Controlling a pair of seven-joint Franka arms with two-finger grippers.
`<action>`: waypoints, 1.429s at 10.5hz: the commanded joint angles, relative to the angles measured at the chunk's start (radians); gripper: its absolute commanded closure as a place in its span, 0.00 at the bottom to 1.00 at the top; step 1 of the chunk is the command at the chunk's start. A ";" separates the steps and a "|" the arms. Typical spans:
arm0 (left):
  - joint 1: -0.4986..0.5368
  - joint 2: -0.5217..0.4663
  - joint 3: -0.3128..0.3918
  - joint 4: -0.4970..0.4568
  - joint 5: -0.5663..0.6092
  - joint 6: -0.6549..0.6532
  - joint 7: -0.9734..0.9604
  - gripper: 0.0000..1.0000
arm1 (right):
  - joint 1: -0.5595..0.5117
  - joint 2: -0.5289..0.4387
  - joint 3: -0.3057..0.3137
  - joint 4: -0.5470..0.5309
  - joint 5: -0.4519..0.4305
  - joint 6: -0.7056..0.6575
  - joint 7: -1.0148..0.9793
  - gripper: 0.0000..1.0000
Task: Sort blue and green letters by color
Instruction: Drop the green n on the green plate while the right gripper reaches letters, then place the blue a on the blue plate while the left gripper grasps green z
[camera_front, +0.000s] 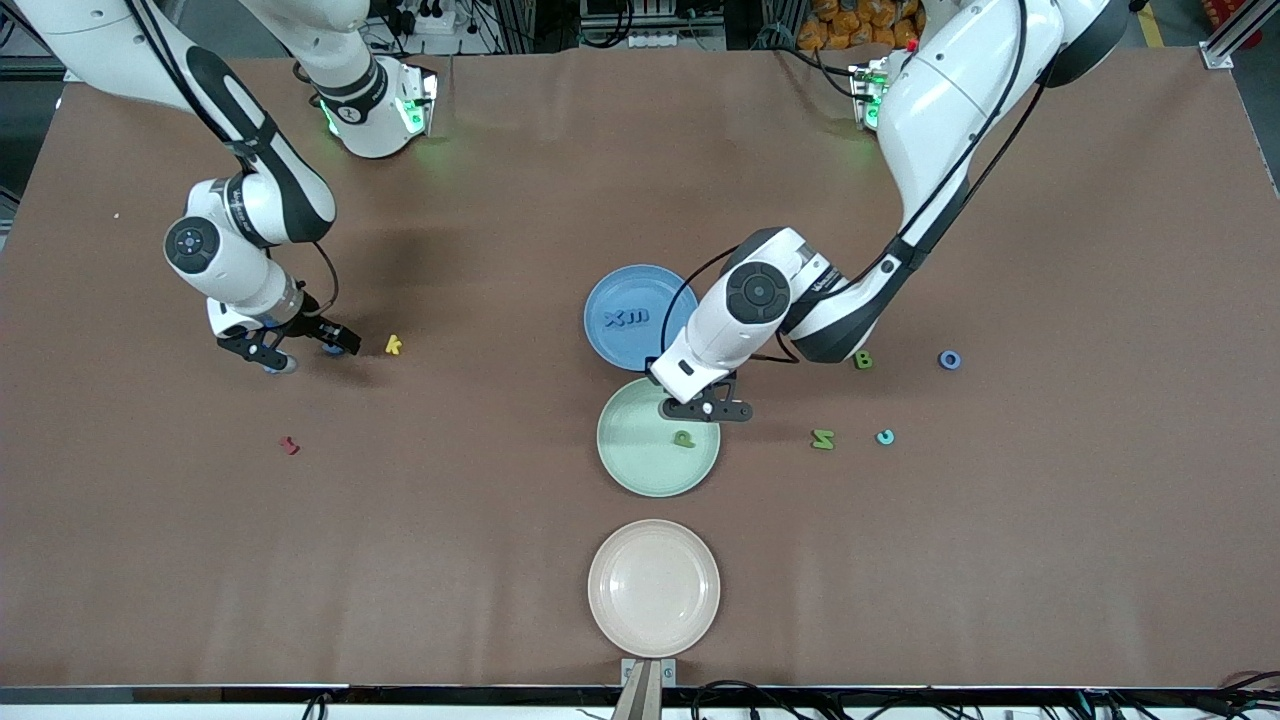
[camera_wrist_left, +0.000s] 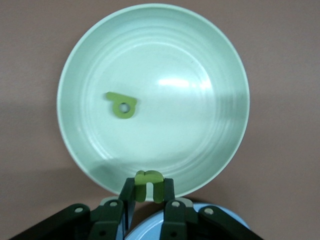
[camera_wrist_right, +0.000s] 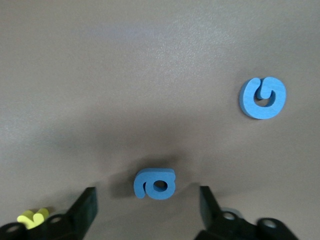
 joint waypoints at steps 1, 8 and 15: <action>-0.019 0.063 0.020 0.040 -0.009 0.088 0.009 1.00 | -0.023 0.021 -0.010 -0.021 -0.060 0.063 -0.005 0.46; 0.005 0.026 0.039 0.031 0.085 0.086 0.082 0.00 | -0.003 -0.018 -0.022 0.009 -0.071 0.018 0.012 0.90; 0.128 -0.126 0.036 -0.019 0.085 -0.249 0.146 0.00 | 0.352 -0.040 0.013 0.161 0.113 -0.111 0.228 0.94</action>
